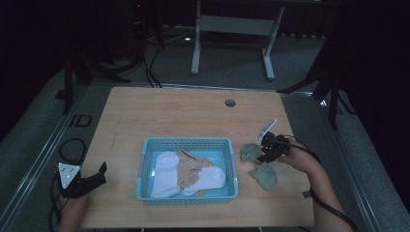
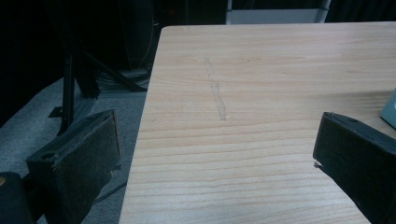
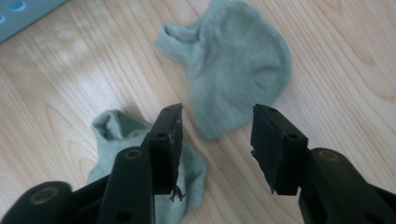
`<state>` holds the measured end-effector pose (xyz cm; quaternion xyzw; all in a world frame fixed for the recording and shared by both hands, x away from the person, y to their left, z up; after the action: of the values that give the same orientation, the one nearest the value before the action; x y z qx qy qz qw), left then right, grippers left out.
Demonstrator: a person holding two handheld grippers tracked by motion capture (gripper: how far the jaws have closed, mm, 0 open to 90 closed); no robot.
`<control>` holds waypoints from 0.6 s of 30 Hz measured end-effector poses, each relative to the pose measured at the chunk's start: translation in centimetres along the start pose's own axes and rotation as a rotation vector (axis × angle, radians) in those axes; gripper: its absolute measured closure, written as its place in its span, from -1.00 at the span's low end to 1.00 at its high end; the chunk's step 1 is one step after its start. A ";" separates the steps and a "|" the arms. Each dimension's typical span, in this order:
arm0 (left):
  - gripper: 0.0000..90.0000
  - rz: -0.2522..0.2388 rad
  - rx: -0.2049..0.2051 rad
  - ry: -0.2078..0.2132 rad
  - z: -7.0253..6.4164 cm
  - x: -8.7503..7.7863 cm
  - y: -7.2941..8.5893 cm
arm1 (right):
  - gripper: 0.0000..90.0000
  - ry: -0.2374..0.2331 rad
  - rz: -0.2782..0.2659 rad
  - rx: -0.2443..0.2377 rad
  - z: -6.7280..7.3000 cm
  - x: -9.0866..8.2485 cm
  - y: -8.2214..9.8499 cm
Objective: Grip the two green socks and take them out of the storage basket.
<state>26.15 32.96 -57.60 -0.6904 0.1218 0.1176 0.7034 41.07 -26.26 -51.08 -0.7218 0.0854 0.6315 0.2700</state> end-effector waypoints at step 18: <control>-0.99 -0.001 0.000 -0.003 0.0 0.0 0.0 | -0.24 0.052 -0.134 0.201 -2.1 -0.3 4.9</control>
<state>26.15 32.94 -57.60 -0.6904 0.1206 0.1182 0.7035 40.56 -31.49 -52.11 -0.7112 0.1068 0.5814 0.3805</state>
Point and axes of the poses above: each handheld gripper's, and its own axes: x roughly forward along the jaws, y roughly out of its underside, z roughly to its left, the point moved 3 cm from there along x, roughly forward along the jaws, and after that the axes turned 1 degree about -y, right-handed, at the moved point
